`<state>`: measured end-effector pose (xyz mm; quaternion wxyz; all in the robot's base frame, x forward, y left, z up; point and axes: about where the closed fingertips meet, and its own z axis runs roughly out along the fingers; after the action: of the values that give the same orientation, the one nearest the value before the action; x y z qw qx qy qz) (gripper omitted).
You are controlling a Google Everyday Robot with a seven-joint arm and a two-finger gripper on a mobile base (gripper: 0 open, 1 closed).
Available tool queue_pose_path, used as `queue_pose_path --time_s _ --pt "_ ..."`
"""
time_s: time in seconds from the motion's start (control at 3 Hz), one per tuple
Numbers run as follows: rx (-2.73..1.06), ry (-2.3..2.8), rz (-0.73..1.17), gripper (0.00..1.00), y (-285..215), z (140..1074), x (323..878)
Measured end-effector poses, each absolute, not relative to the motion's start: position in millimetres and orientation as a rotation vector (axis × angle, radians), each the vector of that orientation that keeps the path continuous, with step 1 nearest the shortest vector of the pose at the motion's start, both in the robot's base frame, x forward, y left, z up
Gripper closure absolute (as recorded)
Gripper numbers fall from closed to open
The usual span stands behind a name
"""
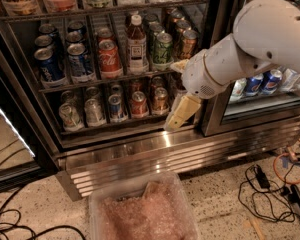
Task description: Pick pepsi can from middle shelf of fridge
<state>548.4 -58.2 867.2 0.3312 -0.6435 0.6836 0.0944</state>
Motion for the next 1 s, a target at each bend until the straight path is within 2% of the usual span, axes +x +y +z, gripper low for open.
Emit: queue_pose_path --time_s 1.0 --pt "-1.634 1.638 0.326 0.0 -23 815 563"
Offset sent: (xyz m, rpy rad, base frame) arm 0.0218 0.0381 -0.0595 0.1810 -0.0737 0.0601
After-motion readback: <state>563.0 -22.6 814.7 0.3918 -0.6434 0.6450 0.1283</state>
